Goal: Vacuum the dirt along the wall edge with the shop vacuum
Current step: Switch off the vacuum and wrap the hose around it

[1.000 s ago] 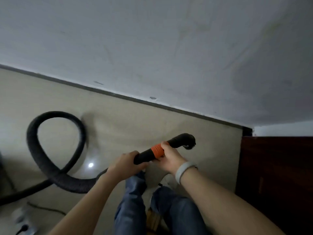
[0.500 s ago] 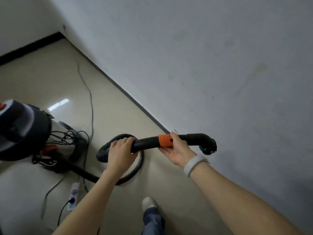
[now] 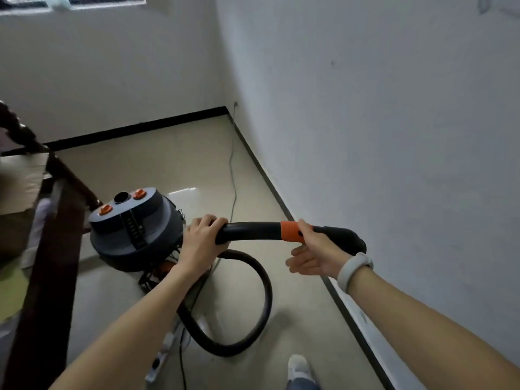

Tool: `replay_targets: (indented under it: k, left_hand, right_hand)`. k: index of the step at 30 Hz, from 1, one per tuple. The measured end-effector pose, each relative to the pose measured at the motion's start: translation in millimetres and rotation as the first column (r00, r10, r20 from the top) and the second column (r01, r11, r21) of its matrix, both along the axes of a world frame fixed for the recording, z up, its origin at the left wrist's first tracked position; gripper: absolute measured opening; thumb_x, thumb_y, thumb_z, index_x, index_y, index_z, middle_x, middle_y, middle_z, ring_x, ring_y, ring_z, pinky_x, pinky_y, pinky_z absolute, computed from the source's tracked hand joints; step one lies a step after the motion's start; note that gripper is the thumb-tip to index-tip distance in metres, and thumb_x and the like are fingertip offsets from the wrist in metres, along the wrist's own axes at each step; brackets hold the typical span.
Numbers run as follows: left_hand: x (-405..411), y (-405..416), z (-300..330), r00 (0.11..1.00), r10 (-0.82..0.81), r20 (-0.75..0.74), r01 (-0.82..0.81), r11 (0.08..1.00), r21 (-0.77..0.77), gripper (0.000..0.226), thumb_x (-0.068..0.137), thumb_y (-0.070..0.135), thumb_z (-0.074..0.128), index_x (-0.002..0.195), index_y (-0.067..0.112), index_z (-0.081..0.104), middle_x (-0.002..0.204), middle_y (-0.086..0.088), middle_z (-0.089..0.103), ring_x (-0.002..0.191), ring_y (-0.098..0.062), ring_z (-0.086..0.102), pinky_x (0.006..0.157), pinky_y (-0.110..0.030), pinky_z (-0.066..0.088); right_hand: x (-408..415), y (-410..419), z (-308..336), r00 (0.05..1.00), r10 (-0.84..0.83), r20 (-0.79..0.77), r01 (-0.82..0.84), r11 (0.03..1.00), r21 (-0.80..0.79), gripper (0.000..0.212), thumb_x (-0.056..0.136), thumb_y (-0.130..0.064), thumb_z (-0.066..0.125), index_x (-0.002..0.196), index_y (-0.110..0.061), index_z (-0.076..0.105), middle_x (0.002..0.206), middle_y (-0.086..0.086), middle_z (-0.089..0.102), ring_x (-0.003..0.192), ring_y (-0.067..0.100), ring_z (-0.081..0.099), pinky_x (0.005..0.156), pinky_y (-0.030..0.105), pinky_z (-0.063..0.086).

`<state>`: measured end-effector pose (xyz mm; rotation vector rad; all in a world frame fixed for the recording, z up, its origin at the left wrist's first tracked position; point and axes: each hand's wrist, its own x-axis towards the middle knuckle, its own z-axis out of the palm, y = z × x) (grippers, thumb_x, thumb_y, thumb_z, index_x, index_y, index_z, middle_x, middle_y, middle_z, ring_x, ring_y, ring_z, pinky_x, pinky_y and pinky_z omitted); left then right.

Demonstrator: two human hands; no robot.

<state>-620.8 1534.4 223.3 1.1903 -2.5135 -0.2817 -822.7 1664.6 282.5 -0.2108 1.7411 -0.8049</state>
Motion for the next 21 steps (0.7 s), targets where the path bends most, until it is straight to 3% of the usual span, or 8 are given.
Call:
replay_targets:
  k: [3,5,7,9,12,15,18,21]
  left_hand:
    - [-3,-52,8,0.997,0.070,-0.029,-0.070,0.997,-0.022,0.035,0.076,0.017,0.073,0.108,0.009,0.064,0.108,-0.013,0.061,0.098,-0.037,0.053,0.084,-0.048,0.040]
    - [-7,-88,13,0.993,0.116,-0.036,-0.117,0.992,-0.037,0.036,0.076,0.018,0.073,0.109,0.009,0.063,0.108,-0.013,0.061,0.096,-0.036,0.053,0.083,-0.048,0.041]
    - [-12,-120,18,0.992,0.128,-0.017,-0.128,0.990,-0.051,0.036,0.074,0.018,0.074,0.108,0.010,0.063,0.105,-0.012,0.061,0.092,-0.036,0.054,0.080,-0.048,0.043]
    - [-15,-150,23,0.996,0.091,0.021,-0.089,0.993,-0.084,0.039,0.070,0.016,0.077,0.106,0.011,0.063,0.102,-0.011,0.061,0.089,-0.036,0.055,0.076,-0.048,0.045]
    - [-13,-193,32,0.996,0.032,0.086,-0.020,0.989,-0.144,0.047,0.062,0.014,0.081,0.104,0.015,0.061,0.100,-0.011,0.061,0.088,-0.036,0.058,0.075,-0.049,0.047]
    - [-3,-234,36,0.988,-0.027,0.154,0.053,0.985,-0.165,0.048,0.059,0.015,0.083,0.102,0.018,0.061,0.100,-0.010,0.062,0.092,-0.035,0.059,0.080,-0.051,0.048]
    - [10,-282,35,0.980,-0.079,0.183,0.111,0.979,-0.172,0.051,0.055,0.016,0.084,0.099,0.019,0.058,0.096,-0.010,0.063,0.089,-0.035,0.062,0.077,-0.050,0.050]
    - [25,-338,34,0.978,-0.082,0.194,0.120,0.974,-0.193,0.049,0.056,0.016,0.084,0.098,0.018,0.059,0.097,-0.010,0.063,0.092,-0.036,0.062,0.077,-0.050,0.051]
  right_hand:
    - [-20,-59,9,0.826,0.263,-0.499,-0.318,0.948,-0.027,0.063,0.092,-0.060,0.036,0.079,-0.005,0.062,0.064,0.009,0.068,0.064,0.024,0.066,0.062,0.030,0.053]
    - [-31,-102,16,0.448,0.308,-0.839,-0.482,0.874,0.063,0.052,0.091,-0.058,0.040,0.081,-0.011,0.058,0.073,0.003,0.065,0.071,0.022,0.064,0.070,0.034,0.052]
    - [-35,-142,20,0.145,0.271,-0.952,-0.663,0.740,0.109,0.042,0.088,-0.058,0.047,0.100,-0.018,0.052,0.095,0.000,0.059,0.089,0.019,0.057,0.084,0.037,0.047]
    - [-32,-183,20,-0.029,0.355,-0.934,-0.828,0.515,0.221,0.057,0.083,-0.060,0.052,0.125,-0.023,0.043,0.119,-0.002,0.051,0.109,0.019,0.049,0.098,0.039,0.039]
    - [-25,-242,17,-0.084,0.489,-0.868,-0.905,0.327,0.271,0.050,0.083,-0.051,0.059,0.123,-0.024,0.045,0.115,-0.001,0.059,0.102,0.022,0.058,0.088,0.038,0.047]
    - [-15,-289,14,0.073,0.689,-0.721,-0.950,0.268,0.159,0.029,0.083,-0.035,0.063,0.107,-0.021,0.052,0.095,0.003,0.065,0.082,0.023,0.067,0.074,0.038,0.055]
    - [6,-328,6,0.212,0.712,-0.669,-0.941,0.334,0.057,0.017,0.082,-0.027,0.060,0.096,-0.021,0.052,0.085,0.002,0.065,0.073,0.024,0.069,0.067,0.036,0.054]
    - [35,-372,-1,0.161,0.583,-0.796,-0.899,0.420,0.126,0.014,0.083,-0.032,0.057,0.091,-0.024,0.049,0.084,-0.001,0.059,0.083,0.026,0.062,0.069,0.033,0.047]
